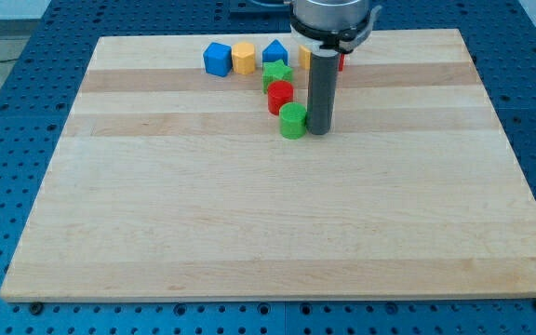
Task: Move green circle to the bottom of the red circle
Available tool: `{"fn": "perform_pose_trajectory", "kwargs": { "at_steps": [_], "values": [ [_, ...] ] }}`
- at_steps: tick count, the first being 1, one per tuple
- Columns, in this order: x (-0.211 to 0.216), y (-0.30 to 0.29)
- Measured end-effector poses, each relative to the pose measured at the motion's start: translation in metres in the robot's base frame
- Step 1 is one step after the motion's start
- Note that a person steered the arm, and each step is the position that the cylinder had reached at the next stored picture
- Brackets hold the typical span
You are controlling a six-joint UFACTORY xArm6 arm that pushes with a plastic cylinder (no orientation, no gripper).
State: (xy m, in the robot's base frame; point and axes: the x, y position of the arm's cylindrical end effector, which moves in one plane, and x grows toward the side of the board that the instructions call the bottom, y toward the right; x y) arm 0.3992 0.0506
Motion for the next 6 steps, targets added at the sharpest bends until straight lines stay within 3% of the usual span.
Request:
{"fn": "perform_pose_trajectory", "kwargs": {
  "at_steps": [6],
  "values": [
    [-0.0001,-0.0123]
  ]
}}
